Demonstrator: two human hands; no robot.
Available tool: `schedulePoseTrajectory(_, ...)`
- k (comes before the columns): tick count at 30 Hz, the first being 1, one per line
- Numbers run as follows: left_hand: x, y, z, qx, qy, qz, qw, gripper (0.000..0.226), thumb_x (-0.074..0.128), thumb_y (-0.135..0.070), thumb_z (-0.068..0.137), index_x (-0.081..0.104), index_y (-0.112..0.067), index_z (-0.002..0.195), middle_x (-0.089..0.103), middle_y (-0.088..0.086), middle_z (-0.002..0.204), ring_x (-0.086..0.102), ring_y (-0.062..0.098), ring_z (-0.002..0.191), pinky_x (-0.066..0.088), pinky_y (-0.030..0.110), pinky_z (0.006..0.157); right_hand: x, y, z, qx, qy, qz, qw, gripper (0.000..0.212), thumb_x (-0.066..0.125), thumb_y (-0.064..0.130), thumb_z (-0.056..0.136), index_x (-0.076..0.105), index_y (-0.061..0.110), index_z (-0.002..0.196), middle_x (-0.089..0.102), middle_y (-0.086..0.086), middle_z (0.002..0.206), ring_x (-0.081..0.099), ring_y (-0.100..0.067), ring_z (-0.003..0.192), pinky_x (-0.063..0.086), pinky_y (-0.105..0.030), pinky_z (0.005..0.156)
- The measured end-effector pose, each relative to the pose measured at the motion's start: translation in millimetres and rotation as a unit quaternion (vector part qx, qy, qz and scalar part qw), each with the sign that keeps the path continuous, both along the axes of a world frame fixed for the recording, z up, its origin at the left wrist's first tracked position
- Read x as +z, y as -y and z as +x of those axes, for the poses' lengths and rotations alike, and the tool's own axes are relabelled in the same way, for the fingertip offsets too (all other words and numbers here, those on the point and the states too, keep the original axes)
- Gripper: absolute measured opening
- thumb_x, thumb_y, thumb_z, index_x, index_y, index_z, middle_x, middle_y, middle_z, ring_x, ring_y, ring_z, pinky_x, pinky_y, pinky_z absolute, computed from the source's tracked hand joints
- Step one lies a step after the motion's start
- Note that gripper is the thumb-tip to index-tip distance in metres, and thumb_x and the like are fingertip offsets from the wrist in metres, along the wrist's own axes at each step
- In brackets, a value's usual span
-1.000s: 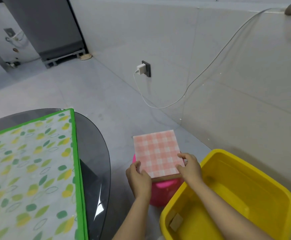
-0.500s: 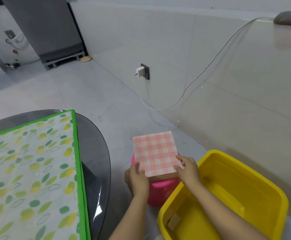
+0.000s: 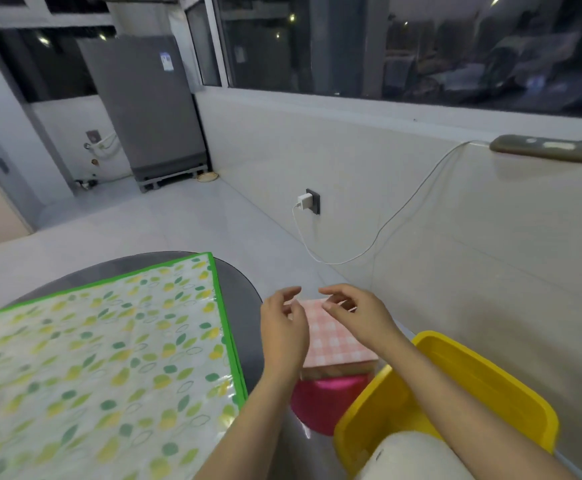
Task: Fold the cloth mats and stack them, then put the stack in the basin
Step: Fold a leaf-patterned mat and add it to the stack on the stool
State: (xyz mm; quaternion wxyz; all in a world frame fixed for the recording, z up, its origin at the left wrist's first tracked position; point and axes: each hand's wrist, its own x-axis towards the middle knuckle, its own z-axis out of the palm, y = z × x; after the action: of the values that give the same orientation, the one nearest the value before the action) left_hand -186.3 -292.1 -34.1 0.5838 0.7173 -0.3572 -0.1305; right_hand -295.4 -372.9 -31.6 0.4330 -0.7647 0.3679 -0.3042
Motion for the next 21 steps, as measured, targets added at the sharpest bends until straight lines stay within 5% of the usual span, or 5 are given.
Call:
schedulePoseTrajectory(9, 36.6, -151.6, 53.4, -0.013, 0.084, 0.034, 0.996, 0.025, 0.05, -0.01, 0.091, 0.064, -0.029, 0.098, 0.058, -0.013, 0.101, 0.058, 0.0, 0.083, 0.042, 0.009, 0.067, 50.8, -118.0, 42.5, 0.162, -0.031, -0.046, 0.985, 0.023, 0.066, 0.02, 0.085, 0.068, 0.027, 0.107, 0.062, 0.013, 0.083, 0.053, -0.002, 0.067, 0.045, -0.016, 0.071)
schedulePoseTrajectory(13, 22.4, -210.1, 72.4, -0.008, 0.122, 0.086, 0.989, 0.022, 0.052, -0.013, 0.092, 0.062, -0.032, 0.095, 0.056, -0.012, 0.102, 0.056, -0.006, 0.083, 0.039, 0.001, 0.067, 35.2, -158.0, 59.9, 0.222, -0.08, -0.073, 0.969, 0.022, 0.067, 0.024, 0.085, 0.068, 0.028, 0.106, 0.063, 0.013, 0.091, 0.057, 0.0, 0.072, 0.044, -0.011, 0.07)
schedulePoseTrajectory(21, -16.2, -293.1, 95.3, -0.028, 0.173, 0.201, 0.964, 0.006, 0.059, -0.029, 0.085, 0.062, -0.034, 0.085, 0.055, -0.015, 0.093, 0.054, -0.004, 0.085, 0.038, 0.008, 0.073, -0.6, -205.8, 71.0, 0.338, -0.165, -0.114, 0.919, 0.026, 0.071, 0.03, 0.081, 0.07, 0.026, 0.107, 0.058, 0.013, 0.095, 0.055, -0.005, 0.097, 0.042, -0.014, 0.087)
